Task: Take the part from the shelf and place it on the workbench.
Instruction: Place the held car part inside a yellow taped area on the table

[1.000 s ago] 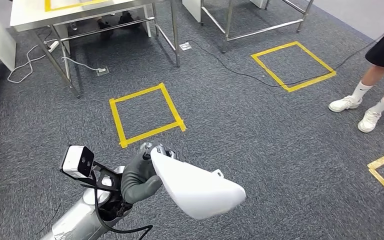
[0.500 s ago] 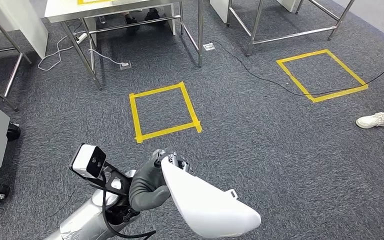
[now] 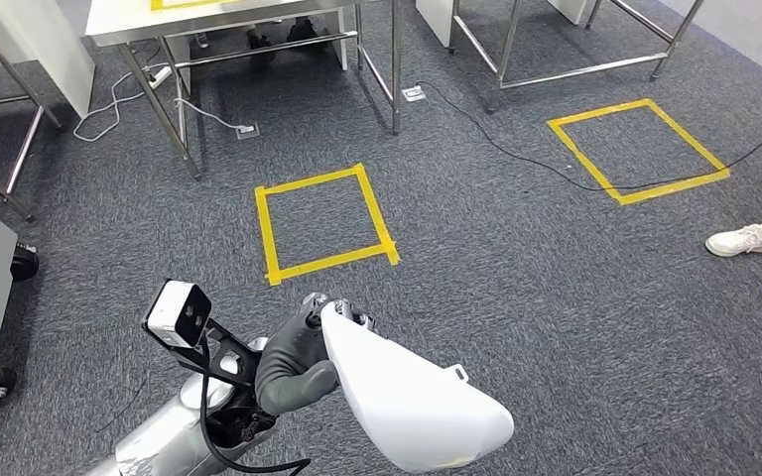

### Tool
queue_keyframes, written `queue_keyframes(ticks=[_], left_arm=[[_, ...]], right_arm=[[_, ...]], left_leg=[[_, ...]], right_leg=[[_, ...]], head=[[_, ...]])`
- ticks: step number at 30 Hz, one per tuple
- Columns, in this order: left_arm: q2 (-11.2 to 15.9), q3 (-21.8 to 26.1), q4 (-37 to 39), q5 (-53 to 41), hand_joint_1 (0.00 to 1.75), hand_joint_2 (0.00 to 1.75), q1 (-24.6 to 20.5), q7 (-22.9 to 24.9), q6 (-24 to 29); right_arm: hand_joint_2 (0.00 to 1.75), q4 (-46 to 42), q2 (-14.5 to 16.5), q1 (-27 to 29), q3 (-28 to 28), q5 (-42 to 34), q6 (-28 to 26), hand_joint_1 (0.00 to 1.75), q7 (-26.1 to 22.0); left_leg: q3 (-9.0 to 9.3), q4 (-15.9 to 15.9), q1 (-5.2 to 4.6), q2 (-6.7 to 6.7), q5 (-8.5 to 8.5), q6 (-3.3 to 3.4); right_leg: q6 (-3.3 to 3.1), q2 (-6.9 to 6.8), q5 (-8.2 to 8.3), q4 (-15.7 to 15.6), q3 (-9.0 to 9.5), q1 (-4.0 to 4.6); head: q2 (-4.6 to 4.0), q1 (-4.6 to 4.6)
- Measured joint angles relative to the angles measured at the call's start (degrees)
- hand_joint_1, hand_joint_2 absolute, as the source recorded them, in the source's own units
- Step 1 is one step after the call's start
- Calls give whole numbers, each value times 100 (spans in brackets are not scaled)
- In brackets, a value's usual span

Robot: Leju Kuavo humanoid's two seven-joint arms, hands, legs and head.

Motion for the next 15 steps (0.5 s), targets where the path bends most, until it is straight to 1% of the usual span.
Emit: queue_keyframes(ticks=[2,3,4,5,6,7,8,9,10,11,12,13,15], left_arm=[[8,-2,-11,9,175,175,0,2,6],[7,-3,-17,16,175,175,-5,2,7],[6,-5,-19,20,175,175,-4,2,8],[8,-8,-20,25,175,175,0,2,8],[10,-11,-20,27,175,175,11,2,8],[14,-14,-20,26,175,175,24,3,9],[19,-16,-20,26,175,175,31,3,9],[21,-18,-20,25,175,175,34,3,11],[24,-19,-20,22,175,175,35,3,14],[26,-19,-20,12,175,175,34,3,20],[29,-18,-21,-3,175,175,33,3,30],[32,-17,-22,-23,175,175,32,2,40],[40,-15,-24,-70,175,175,32,1,58]], right_arm=[[0,-2,-9,2,-2,8,1,0,-8],[0,-2,-16,2,-2,13,1,0,-13],[0,-2,-26,4,-3,21,2,0,-14],[0,-2,-35,6,-3,30,2,0,-15],[0,-2,-43,8,-3,38,1,0,-17],[0,-2,-51,11,-3,48,0,0,-20],[0,-2,-61,13,-3,55,-3,0,-23],[0,-2,-69,15,-3,60,-8,0,-26],[0,-2,-77,15,-3,64,-12,0,-28],[0,-3,-84,13,-3,68,-16,0,-30],[0,-3,-87,11,-3,73,-18,0,-31],[0,-4,-90,8,-3,78,-18,0,-36],[0,-4,-93,4,-3,84,-18,0,-48]], left_leg=[[92,-139,34,-28,77,23],[139,-211,56,-39,119,38],[170,-255,73,-49,148,43],[173,-267,72,-62,155,54],[167,-265,71,-75,156,55],[164,-262,70,-90,153,53],[161,-255,73,-105,149,47],[160,-239,81,-123,139,32],[157,-208,90,-139,120,6],[144,-160,86,-153,88,-32],[127,-109,79,-163,53,-72],[109,-69,67,-169,23,-104],[90,-37,64,-173,-6,-138]], right_leg=[[40,-17,-37,43,-6,11],[41,-9,-123,210,-81,16],[31,4,-255,502,-224,9],[25,18,-414,889,-417,1],[33,26,-549,1277,-618,-9],[63,29,-612,1525,-754,-23],[112,30,-587,1563,-786,-38],[177,29,-472,1352,-693,-56],[244,29,-308,957,-498,-80],[284,31,-164,549,-295,-92],[277,38,-58,233,-134,-103],[241,45,-7,58,-42,-102],[128,56,4,18,-20,-88]], head=[[0,6],[0,11],[0,15],[0,16],[0,18],[0,18],[0,18],[0,19],[0,20],[0,21],[0,18],[0,16],[0,12]])
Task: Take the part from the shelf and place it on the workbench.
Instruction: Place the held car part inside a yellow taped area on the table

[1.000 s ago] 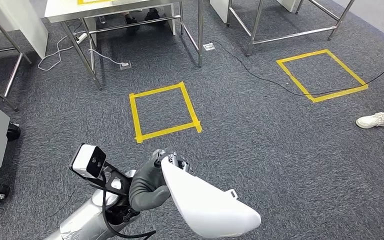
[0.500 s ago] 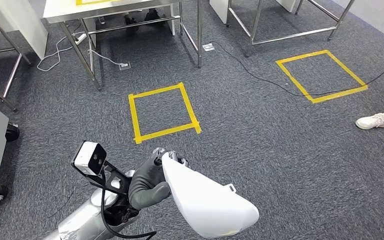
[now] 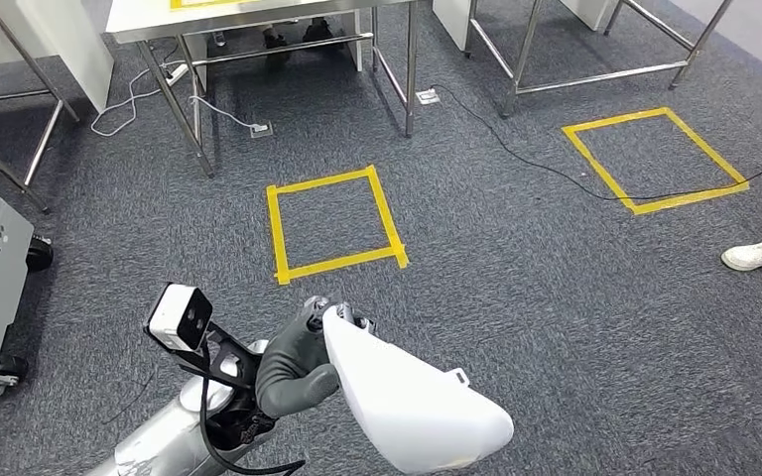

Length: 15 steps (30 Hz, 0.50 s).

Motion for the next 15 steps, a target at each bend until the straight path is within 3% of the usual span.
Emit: queue_keyframes(ticks=[3,6,7,8,9,11,12,13,15], left_arm=[[12,4,-11,-48,175,175,-1,-3,15],[30,6,-20,-69,175,175,11,-5,26],[38,5,-20,-84,175,175,21,-5,30],[47,4,-20,-99,175,175,29,-7,33],[53,5,-21,-112,175,175,34,-8,36],[60,7,-32,-124,175,175,32,-15,38],[61,9,-39,-126,175,175,26,-19,38],[62,9,-48,-131,175,175,19,-24,38],[70,9,-57,-147,175,175,12,-34,38]], right_arm=[[0,-2,-2,0,0,2,0,0,-16],[0,-2,-11,3,0,2,0,0,-19],[0,-2,-14,5,0,1,0,0,-19],[0,-2,-15,5,0,-2,0,0,-19],[0,-2,-16,5,0,-8,0,0,-19],[0,-5,-7,4,0,-22,-5,0,-20],[0,-10,3,3,-1,-30,-11,0,-24],[0,-18,13,4,-1,-34,-19,0,-32],[0,-30,24,5,-3,-39,-34,0,-50]], left_leg=[[-88,236,40,17,-170,-75],[-584,1272,86,36,-675,-159],[-741,1564,97,40,-757,-168],[-810,1662,102,48,-728,-166],[-766,1529,102,56,-591,-151],[-417,769,82,79,-180,-69],[-245,410,62,97,-52,-24],[-131,168,38,111,10,14],[-82,38,-3,120,-9,51]], right_leg=[[-101,-2,5,-11,20,-25],[-155,-2,-9,-11,29,-17],[-161,-2,-14,-10,31,-10],[-166,0,-20,-10,37,-3],[-169,2,-29,-10,48,6],[-171,5,-47,-16,83,22],[-162,6,-58,-18,92,38],[-146,4,-65,-21,94,44],[-87,-9,-74,-42,96,44]], head=[[0,-2],[0,-8],[0,-9],[0,-8],[0,-9],[0,-8],[0,-5],[0,-6],[0,-7]])
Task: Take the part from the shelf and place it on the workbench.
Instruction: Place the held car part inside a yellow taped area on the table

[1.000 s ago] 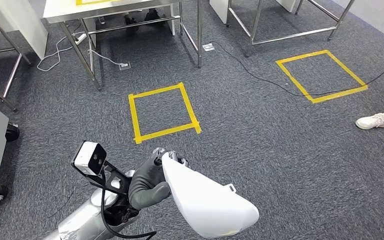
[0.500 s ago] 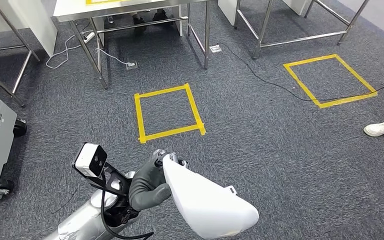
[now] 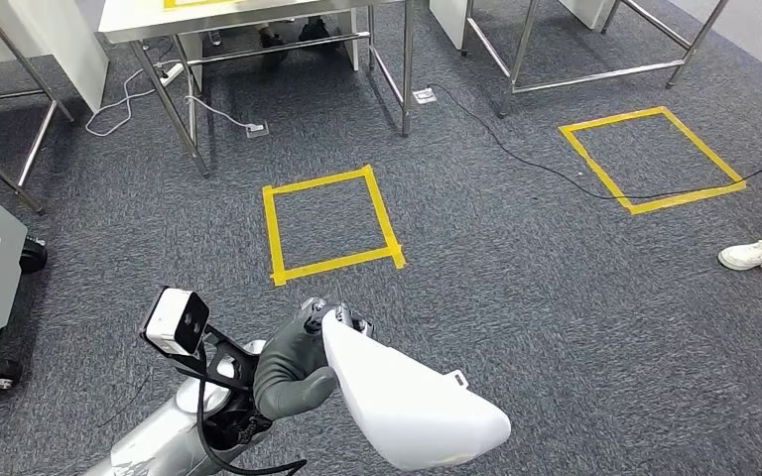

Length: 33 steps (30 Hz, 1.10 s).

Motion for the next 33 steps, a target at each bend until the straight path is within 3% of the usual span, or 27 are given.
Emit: queue_keyframes(ticks=[3,4,6,8,9,11,12,14,16,18,20,22,23,24,25,27,28,31,33], left_arm=[[7,1,-30,-16,175,175,-6,-17,2],[4,0,-36,-18,175,175,-11,-21,4],[-1,-8,-35,-23,175,175,-8,-23,8],[-1,-15,-35,-28,175,175,18,-25,13],[2,-17,-35,-28,175,175,29,-26,14],[9,-15,-36,-26,175,175,40,-32,14],[13,-13,-37,-24,175,175,42,-36,14],[17,-7,-42,-20,175,175,46,-43,11],[20,-1,-52,-18,175,175,47,-48,9],[21,2,-69,-15,175,175,43,-54,8],[23,4,-81,-13,175,175,44,-61,7],[30,4,-83,-8,175,175,63,-67,7],[34,3,-83,-3,175,175,72,-69,8],[37,2,-83,4,175,175,77,-72,8],[39,3,-83,11,175,175,77,-74,8],[40,8,-84,21,175,175,70,-79,10],[40,10,-85,24,175,175,63,-82,12],[44,18,-89,30,175,175,58,-89,17],[45,28,-108,33,175,175,63,-93,16]], right_arm=[[0,-8,-3,1,-7,-8,-14,0,-10],[0,-9,-4,3,-10,-9,-18,0,-12],[0,-10,-13,13,-11,-9,-25,0,-12],[0,-11,-23,29,-12,-8,-29,0,-12],[0,-13,-30,39,-12,-7,-28,0,-14],[0,-21,-50,52,-14,-7,-27,0,-18],[0,-31,-59,55,-15,-10,-27,0,-20],[0,-49,-74,53,-21,-20,-27,0,-24],[0,-67,-81,52,-31,-34,-27,0,-29],[0,-86,-88,59,-40,-43,-27,0,-33],[0,-96,-99,63,-45,-46,-30,0,-37],[0,-97,-104,66,-48,-48,-38,0,-49],[0,-97,-104,72,-48,-48,-43,0,-57],[0,-97,-104,80,-48,-48,-49,0,-65],[0,-98,-104,87,-48,-48,-55,0,-68],[0,-110,-87,90,-48,-48,-65,0,-71],[0,-122,-79,85,-49,-48,-73,0,-72],[0,-155,-58,76,-50,-46,-95,0,-73],[0,-165,-55,76,-51,-40,-97,0,-81]], left_leg=[[132,-184,25,-20,71,71],[184,-242,39,-22,97,90],[212,-264,27,-27,92,115],[225,-251,15,-50,59,120],[242,-238,16,-66,33,111],[287,-179,22,-90,-53,68],[299,-136,11,-99,-109,36],[304,-76,-14,-103,-201,-23],[315,-65,-12,-101,-253,-66],[279,62,12,-91,-351,-125],[14,596,48,-81,-595,-197],[-449,1369,88,-68,-845,-246],[-625,1594,99,-61,-851,-254],[-696,1605,102,-55,-741,-249],[-650,1387,99,-51,-525,-227],[-351,602,66,-47,-40,-122],[-222,280,39,-39,91,-65],[-100,-16,-31,-30,98,27],[45,-157,1,-36,125,57]], right_leg=[[61,-9,-47,91,-27,-4],[54,-4,-134,317,-144,-3],[37,3,-386,1056,-567,-9],[80,4,-472,1558,-917,-13],[130,3,-376,1497,-934,-17],[239,1,0,775,-653,-39],[248,4,147,408,-477,-38],[155,12,247,46,-289,-26],[32,20,214,48,-265,-16],[-46,23,180,37,-219,-35],[-110,24,140,30,-165,-43],[-143,25,96,33,-126,-28],[-148,27,70,33,-100,-20],[-146,30,42,33,-63,-13],[-143,33,14,32,-16,-4],[-128,37,-44,25,76,12],[-113,39,-67,22,96,13],[-28,30,-103,-14,107,3],[13,16,-146,26,121,14]], head=[[0,8],[0,15],[0,17],[0,17],[0,19],[0,22],[0,26],[0,25],[0,23],[0,15],[0,0],[0,-3],[0,-4],[0,-4],[0,-5],[0,5],[0,10],[0,14],[0,19]])
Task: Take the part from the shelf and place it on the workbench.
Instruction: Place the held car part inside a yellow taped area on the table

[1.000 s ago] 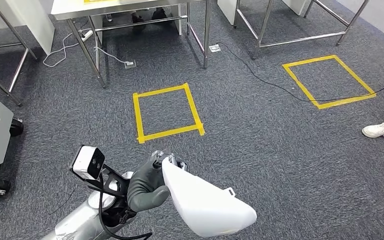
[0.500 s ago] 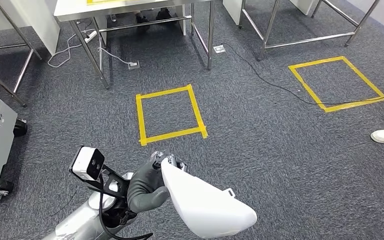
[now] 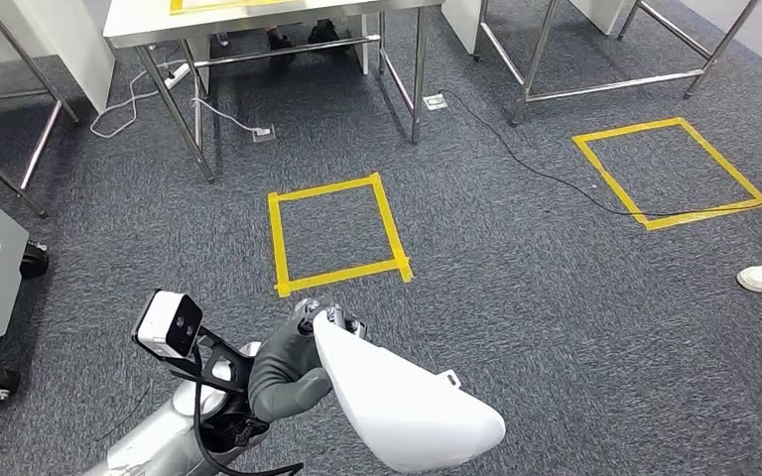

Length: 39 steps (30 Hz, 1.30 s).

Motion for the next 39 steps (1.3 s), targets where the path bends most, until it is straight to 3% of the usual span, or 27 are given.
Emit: queue_keyframes(ticks=[2,4,5,6,7,9,10,12,15,16,17,19,20,21,22,24,25,26,29,31,32,34,36,37,38,39], left_arm=[[-7,3,-15,4,175,175,-8,-7,1],[-13,-5,-14,6,175,175,0,-11,1],[-13,-10,-13,5,175,175,16,-10,2],[-13,-13,-13,5,175,175,27,-10,1],[-13,-14,-12,5,175,175,33,-10,1],[-14,-15,-11,5,175,175,34,-11,1],[-14,-15,-11,5,175,175,32,-11,2],[-14,-15,-10,7,175,175,30,-11,3],[-16,-10,-17,10,175,175,19,-13,4],[-15,-7,-21,10,175,175,14,-14,3],[-13,-4,-24,11,175,175,11,-15,3],[-1,-5,-24,12,175,175,19,-17,3],[6,-6,-23,12,175,175,29,-17,3],[14,-7,-23,12,175,175,38,-17,3],[19,-7,-23,12,175,175,41,-17,3],[26,-4,-23,12,175,175,40,-17,3],[27,-2,-23,13,175,175,39,-17,3],[28,-1,-23,12,175,175,34,-17,3],[26,3,-28,11,175,175,22,-17,3],[17,1,-34,13,175,175,13,-17,2],[10,-2,-38,13,175,175,6,-17,1],[1,-10,-38,13,175,175,4,-17,1],[-1,-19,-38,12,175,175,24,-17,1],[-1,-21,-38,12,175,175,30,-17,1],[-1,-22,-38,12,175,175,33,-17,1],[-1,-22,-38,12,175,175,34,-17,1]], right_arm=[[0,-7,-12,4,-1,4,0,0,-9],[0,-11,-31,10,-1,5,0,0,-14],[0,-11,-40,14,-1,6,0,0,-15],[0,-12,-49,21,0,7,0,0,-15],[0,-13,-59,29,1,9,0,0,-15],[0,-15,-73,42,2,11,0,0,-14],[0,-18,-77,43,2,11,-1,0,-15],[0,-26,-78,37,1,9,-2,0,-15],[0,-32,-76,23,-1,7,-2,0,-14],[0,-34,-79,22,-1,7,-1,0,-14],[0,-37,-82,23,-1,5,-1,0,-14],[0,-37,-93,27,-1,3,0,0,-14],[0,-37,-96,32,-1,3,0,0,-14],[0,-37,-99,40,-1,3,0,0,-14],[0,-37,-102,47,-1,3,0,0,-14],[0,-40,-98,54,-1,3,1,0,-14],[0,-45,-87,49,-1,3,2,0,-14],[0,-51,-81,41,-1,3,2,0,-14],[0,-62,-70,19,-2,5,0,0,-10],[0,-63,-63,13,-1,8,-2,0,-5],[0,-63,-63,6,-1,9,-3,0,-3],[0,-63,-69,-3,-2,9,-4,0,-4],[0,-63,-76,7,-2,11,-4,0,-3],[0,-63,-82,19,-2,15,-4,0,-2],[0,-63,-89,32,-1,19,-4,0,-1],[0,-63,-97,47,-1,22,-4,0,0]], left_leg=[[152,-133,37,3,23,25],[197,-147,24,-2,-22,47],[220,-145,20,-11,-57,48],[252,-142,19,-24,-95,42],[300,-134,24,-38,-140,25],[392,-86,30,-52,-258,-30],[409,-46,19,-55,-330,-64],[410,8,-6,-56,-446,-121],[440,65,22,-48,-567,-197],[376,225,37,-40,-646,-229],[233,508,53,-34,-760,-262],[-293,1340,82,-23,-1010,-314],[-548,1670,94,-20,-1050,-325],[-725,1813,100,-19,-969,-323],[-785,1714,101,-18,-756,-309],[-638,987,82,-17,-113,-222],[-521,632,60,-8,104,-161],[-415,369,29,-1,204,-102],[-216,105,-20,-2,106,4],[-41,-20,2,-16,69,45],[42,-67,15,-24,43,64],[140,-97,13,-28,-46,94],[257,-96,14,-49,-161,81],[338,-95,18,-64,-225,65],[433,-94,25,-76,-296,43],[523,-93,30,-82,-374,14]], right_leg=[[-9,-1,-166,447,-218,10],[-12,2,-392,1224,-700,2],[13,2,-427,1491,-906,-9],[61,2,-367,1553,-1007,-21],[127,1,-205,1373,-981,-35],[246,-8,229,580,-678,-70],[240,-6,367,246,-528,-79],[137,0,411,-10,-396,-67],[-24,15,317,-12,-319,-63],[-66,18,284,-18,-275,-74],[-100,22,247,-22,-229,-83],[-135,27,154,-22,-138,-71],[-136,33,103,-21,-86,-65],[-132,40,46,-22,-19,-59],[-126,48,-13,-22,61,-53],[-113,62,-141,-35,234,-42],[-95,70,-198,-50,297,-28],[-70,75,-244,-68,337,-24],[56,63,-242,-73,437,-23],[93,42,-206,199,340,-25],[81,38,-232,495,159,-25],[44,35,-423,1242,-378,-26],[59,34,-593,1627,-811,-33],[107,32,-548,1540,-885,-40],[173,29,-393,1265,-862,-50],[249,19,-129,857,-780,-63]], head=[[0,11],[0,15],[0,14],[0,14],[0,16],[0,24],[0,28],[0,25],[0,9],[0,7],[0,3],[0,0],[0,-1],[0,-1],[0,-1],[0,1],[0,11],[0,16],[0,12],[0,17],[0,23],[0,24],[0,23],[0,25],[0,26],[0,28]])
